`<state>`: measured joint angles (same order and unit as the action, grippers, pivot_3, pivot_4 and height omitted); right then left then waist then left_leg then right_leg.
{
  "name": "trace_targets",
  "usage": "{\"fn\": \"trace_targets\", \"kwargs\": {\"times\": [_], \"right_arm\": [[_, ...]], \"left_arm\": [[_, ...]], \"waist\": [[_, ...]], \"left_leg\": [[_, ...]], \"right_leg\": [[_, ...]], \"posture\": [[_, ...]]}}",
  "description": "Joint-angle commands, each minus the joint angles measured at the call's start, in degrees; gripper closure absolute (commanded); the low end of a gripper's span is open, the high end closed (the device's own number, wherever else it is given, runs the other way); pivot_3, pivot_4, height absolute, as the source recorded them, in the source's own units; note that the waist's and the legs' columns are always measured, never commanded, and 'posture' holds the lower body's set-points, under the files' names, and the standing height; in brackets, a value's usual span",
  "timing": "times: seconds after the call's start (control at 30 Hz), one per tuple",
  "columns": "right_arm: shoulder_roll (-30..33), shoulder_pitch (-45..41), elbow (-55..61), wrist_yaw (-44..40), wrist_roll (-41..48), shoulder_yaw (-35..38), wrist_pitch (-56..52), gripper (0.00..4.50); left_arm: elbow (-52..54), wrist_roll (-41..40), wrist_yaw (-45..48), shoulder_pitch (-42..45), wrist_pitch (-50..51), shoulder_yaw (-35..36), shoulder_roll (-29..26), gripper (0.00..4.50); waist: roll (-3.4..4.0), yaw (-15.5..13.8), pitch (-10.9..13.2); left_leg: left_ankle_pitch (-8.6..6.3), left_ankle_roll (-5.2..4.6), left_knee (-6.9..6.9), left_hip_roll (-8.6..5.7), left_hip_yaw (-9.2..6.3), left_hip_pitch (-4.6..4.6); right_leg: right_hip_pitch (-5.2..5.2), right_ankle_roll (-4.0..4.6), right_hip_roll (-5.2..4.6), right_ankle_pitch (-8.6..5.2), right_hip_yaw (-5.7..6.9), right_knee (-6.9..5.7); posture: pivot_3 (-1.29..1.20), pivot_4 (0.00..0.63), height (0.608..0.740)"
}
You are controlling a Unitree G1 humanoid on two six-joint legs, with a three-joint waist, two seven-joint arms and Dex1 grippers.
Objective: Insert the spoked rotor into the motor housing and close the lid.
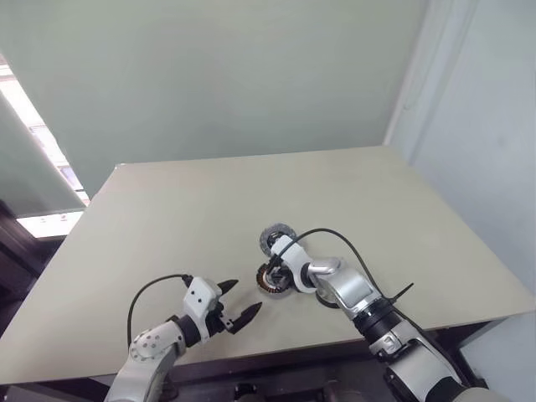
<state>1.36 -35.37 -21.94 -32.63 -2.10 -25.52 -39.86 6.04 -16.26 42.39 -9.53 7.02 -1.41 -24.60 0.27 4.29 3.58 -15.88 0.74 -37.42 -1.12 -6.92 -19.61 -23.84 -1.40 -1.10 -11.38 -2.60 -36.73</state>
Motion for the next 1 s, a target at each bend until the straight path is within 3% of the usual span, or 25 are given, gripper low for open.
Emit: {"fn": "trace_targets", "kwargs": {"times": [0.03, 1.0], "right_arm": [[0.08, -0.86, 1.63, -0.10, -0.34, 0.31, -0.05, 3.69], [0.45, -0.94, 1.54, -0.72, -0.72, -0.30, -0.93, 3.69]], "left_arm": [[0.51, 0.13, 0.16, 1.18, -1.40, 0.15, 0.06, 0.00], [-0.96, 0.37, 0.27, 1.75, -2.58, -0.28, 0.39, 0.00]], "waist": [[0.00, 0.00, 0.00], [0.00, 0.00, -0.01]], "left_leg": [[0.00, 0.00, 0.00, 0.00, 0.00, 0.00], [0.00, 0.00, 0.00, 0.00, 0.00, 0.01]], "right_leg": [[0.00, 0.00, 0.00, 0.00, 0.00, 0.00], [0.01, -0.06, 0.00, 0.04, 0.00, 0.00]], "posture": [[0.00, 0.000, 0.740], [0.00, 0.000, 0.740]]}}
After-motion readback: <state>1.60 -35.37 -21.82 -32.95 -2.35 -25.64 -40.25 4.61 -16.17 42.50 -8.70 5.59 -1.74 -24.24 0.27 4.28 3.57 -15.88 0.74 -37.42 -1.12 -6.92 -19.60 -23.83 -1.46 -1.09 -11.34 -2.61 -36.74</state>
